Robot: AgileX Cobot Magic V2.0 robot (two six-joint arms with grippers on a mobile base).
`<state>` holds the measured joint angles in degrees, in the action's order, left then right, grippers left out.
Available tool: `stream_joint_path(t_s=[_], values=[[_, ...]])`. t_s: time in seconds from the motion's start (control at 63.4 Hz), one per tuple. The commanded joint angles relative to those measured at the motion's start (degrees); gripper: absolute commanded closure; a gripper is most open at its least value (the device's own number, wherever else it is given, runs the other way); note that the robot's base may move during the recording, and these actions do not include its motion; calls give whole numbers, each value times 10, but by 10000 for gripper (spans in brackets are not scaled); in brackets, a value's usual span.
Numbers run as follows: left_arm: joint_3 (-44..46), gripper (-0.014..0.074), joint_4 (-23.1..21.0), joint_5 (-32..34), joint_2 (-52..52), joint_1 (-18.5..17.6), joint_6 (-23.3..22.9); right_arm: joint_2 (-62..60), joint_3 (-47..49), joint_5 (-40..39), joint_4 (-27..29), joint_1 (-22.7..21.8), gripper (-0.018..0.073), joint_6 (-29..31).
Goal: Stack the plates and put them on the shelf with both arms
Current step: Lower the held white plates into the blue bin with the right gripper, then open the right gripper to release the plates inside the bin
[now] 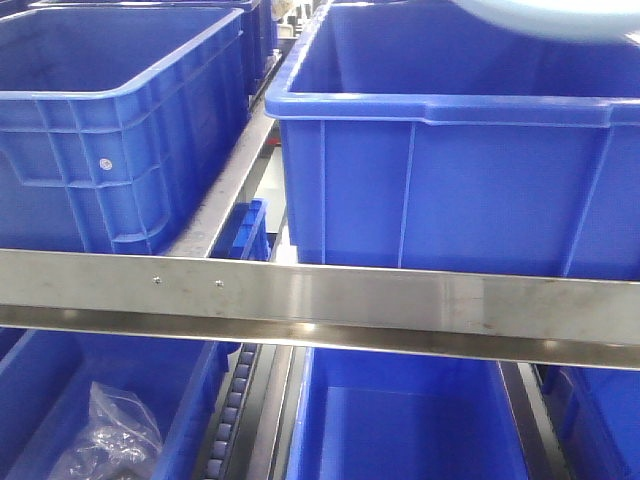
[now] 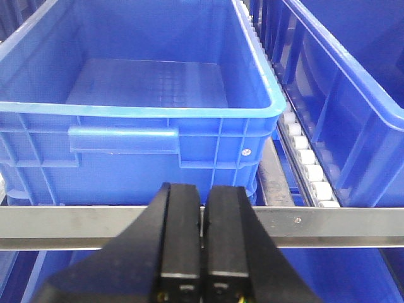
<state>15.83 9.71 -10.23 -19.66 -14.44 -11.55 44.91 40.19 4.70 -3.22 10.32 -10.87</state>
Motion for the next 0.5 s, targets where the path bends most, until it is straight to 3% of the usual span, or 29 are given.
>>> stream_joint_path(t_s=[0.0,0.189,0.489], values=[[18,513,-1,52,-8,1,-5,67,74,-68,-4,-4,507,3],[18,513,-1,52,-8,1,-5,228,214,-74,-4,-37,504,3],[18,513,-1,52,-8,1,-5,373,330,-83,-4,-61,504,3]])
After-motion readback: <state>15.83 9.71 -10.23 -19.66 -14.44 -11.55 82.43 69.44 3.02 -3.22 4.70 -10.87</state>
